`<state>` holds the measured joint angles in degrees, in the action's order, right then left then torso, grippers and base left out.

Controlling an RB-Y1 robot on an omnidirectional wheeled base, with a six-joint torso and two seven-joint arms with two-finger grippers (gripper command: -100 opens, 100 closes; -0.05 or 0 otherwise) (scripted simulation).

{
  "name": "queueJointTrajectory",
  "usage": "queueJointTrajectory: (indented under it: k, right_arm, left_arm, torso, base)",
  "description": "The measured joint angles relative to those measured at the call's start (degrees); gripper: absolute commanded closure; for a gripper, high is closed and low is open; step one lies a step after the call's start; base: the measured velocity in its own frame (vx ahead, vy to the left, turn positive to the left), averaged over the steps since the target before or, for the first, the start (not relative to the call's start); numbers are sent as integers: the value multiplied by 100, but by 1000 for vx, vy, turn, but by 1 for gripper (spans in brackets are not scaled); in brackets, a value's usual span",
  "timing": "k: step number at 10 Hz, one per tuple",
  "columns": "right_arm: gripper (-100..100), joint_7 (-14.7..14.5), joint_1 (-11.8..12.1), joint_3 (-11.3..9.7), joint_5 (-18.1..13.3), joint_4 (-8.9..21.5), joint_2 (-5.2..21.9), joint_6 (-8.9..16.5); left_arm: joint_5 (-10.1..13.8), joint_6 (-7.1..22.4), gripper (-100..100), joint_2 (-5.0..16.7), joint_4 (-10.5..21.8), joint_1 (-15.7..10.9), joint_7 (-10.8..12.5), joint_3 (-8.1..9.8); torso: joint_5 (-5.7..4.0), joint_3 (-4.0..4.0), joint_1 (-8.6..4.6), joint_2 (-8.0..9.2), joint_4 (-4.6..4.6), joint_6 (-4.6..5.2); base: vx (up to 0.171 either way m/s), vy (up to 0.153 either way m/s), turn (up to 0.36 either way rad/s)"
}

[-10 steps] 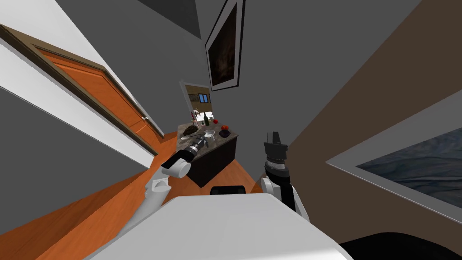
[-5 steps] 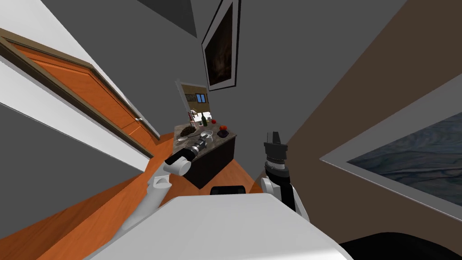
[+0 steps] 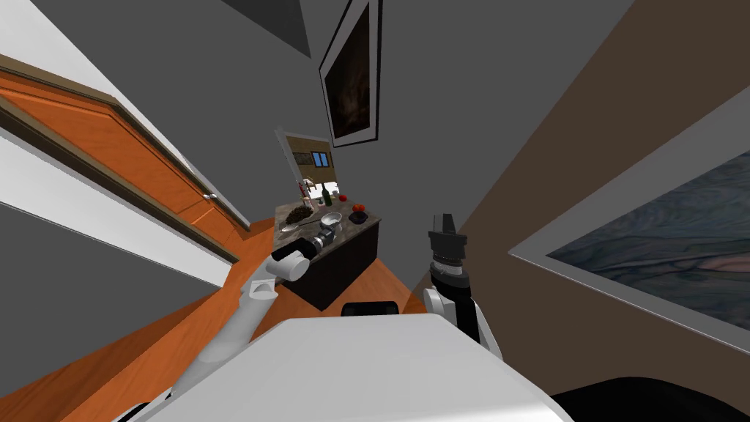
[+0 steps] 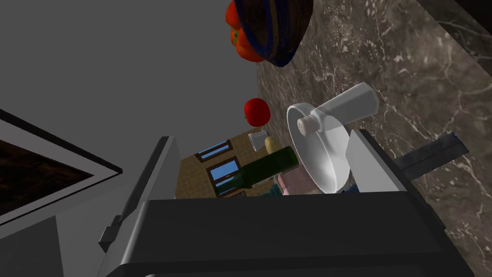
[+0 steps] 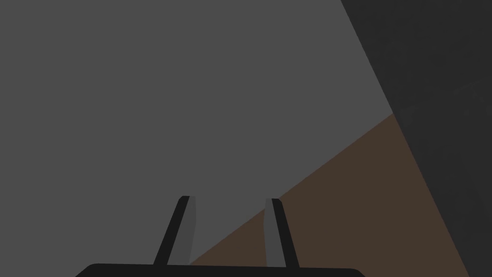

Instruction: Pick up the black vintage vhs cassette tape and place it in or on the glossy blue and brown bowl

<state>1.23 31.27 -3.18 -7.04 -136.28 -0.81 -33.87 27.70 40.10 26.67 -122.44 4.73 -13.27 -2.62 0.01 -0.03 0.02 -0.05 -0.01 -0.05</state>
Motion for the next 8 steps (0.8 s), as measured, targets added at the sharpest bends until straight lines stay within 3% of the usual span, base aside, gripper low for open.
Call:
queueJointTrajectory:
  k: [8]
  right_arm:
    - [0, 0, 0, 0, 0, 0, 0, 0]
  left_arm:
    - [532, 1168, -100, 475, 360, -310, -197, 6]
  torso:
    - [0, -1, 2, -1, 0, 1]
  base:
    - [14, 5, -79]
